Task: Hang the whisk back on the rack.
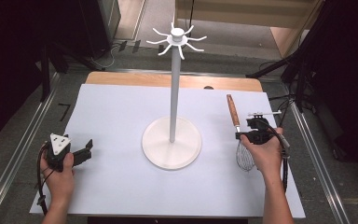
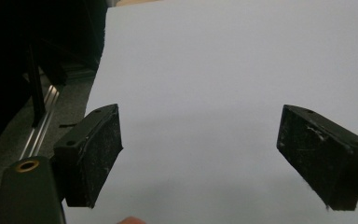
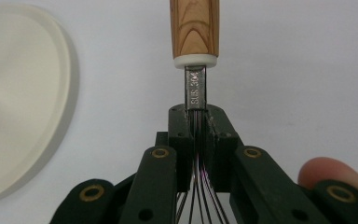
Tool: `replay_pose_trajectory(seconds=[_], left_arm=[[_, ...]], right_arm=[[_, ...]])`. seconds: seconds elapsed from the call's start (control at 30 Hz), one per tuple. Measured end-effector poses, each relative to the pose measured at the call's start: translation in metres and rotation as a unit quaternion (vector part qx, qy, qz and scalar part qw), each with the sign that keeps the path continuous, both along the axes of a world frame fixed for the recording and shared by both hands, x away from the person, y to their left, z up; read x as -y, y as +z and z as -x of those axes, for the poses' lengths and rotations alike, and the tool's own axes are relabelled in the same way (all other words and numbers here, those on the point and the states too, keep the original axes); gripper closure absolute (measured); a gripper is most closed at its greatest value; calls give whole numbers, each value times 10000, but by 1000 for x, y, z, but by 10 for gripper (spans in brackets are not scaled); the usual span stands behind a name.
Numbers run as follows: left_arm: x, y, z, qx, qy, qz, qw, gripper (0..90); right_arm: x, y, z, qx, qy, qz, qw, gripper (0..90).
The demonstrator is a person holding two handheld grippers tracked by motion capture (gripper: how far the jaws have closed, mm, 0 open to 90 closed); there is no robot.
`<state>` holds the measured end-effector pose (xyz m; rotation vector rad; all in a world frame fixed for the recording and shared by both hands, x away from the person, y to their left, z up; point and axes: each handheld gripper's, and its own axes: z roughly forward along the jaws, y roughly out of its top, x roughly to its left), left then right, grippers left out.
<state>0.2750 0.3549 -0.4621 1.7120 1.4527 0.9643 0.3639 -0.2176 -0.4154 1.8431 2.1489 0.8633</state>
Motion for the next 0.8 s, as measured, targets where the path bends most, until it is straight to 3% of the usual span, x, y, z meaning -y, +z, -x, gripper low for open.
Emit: replay_pose_trajectory(seconds=[0.3, 0.47, 0.53, 0.67, 0.8], left_arm=[[0, 0, 0, -8, -1, 12, 10000, 148], [-1, 0, -1, -33, -2, 50, 10000, 147], [-1, 0, -1, -34, -3, 54, 10000, 147], [-1, 0, -1, -37, -4, 52, 10000, 148], [-1, 0, -1, -35, 1, 61, 10000, 148]], right_arm=[[-9, 11, 14, 622, 180, -280, 9975, 837], [-13, 18, 19, 931, 327, -407, 9943, 837], [-16, 23, 24, 1105, 455, -533, 9914, 836], [-20, 27, 28, 1256, 509, -539, 9893, 836], [-26, 34, 34, 1503, 609, -660, 9846, 835]])
